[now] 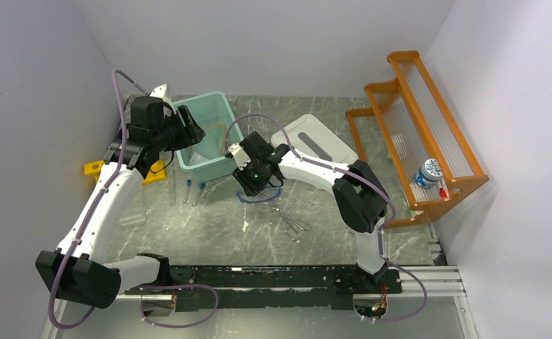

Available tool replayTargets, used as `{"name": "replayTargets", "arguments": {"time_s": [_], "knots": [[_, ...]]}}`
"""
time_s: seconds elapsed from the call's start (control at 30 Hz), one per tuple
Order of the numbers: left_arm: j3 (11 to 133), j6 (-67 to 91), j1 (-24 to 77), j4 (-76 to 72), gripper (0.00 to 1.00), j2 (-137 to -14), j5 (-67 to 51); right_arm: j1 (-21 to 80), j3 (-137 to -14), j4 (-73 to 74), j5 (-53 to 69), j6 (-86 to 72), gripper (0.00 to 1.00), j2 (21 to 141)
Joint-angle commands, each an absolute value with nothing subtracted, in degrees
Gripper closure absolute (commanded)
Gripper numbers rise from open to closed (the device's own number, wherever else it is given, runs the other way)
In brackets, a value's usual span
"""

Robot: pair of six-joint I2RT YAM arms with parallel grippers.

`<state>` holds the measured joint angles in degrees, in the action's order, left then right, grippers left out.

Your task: Organize the chemistry lab equipment

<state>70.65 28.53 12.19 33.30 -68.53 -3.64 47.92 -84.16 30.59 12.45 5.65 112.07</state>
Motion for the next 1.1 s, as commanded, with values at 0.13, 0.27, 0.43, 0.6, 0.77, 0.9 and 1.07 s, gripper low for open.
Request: {"name": "replayTargets", "arguments": {"time_s": [0.13,0.27,0.43,0.6,0.77,0.9,1.07], "knots": [[71.63,28.68,11.78,32.96,0.36,-68.95,-4.05,47.37,-85.75,32.19,14.5,7.6,0.61,115.44],[71.55,28.65,11.78,32.87,0.36,-68.97,-4.22,47.28,-85.52,32.52,14.93,7.59,0.72,115.59],[71.57,28.65,11.78,32.78,0.36,-69.0,-4.44,46.9,-85.83,32.57,16.02,6.65,0.86,114.36],[71.5,28.8,11.78,32.66,0.36,-68.78,-5.11,45.45,-85.41,32.78,18.26,4.87,0.89,111.38],[70.66,29.91,11.78,30.98,0.35,-68.64,-9.41,42.11,-84.26,32.33,23.0,2.13,0.89,106.62],[68.51,32.01,11.78,26.94,0.33,-68.63,-15.72,38.02,-83.59,30.12,28.57,-2.37,0.91,102.69],[64.26,37.15,11.78,16.16,0.3,-68.8,-28.92,32.31,-82.61,20.98,35.25,-13.39,0.91,96.73]]}}
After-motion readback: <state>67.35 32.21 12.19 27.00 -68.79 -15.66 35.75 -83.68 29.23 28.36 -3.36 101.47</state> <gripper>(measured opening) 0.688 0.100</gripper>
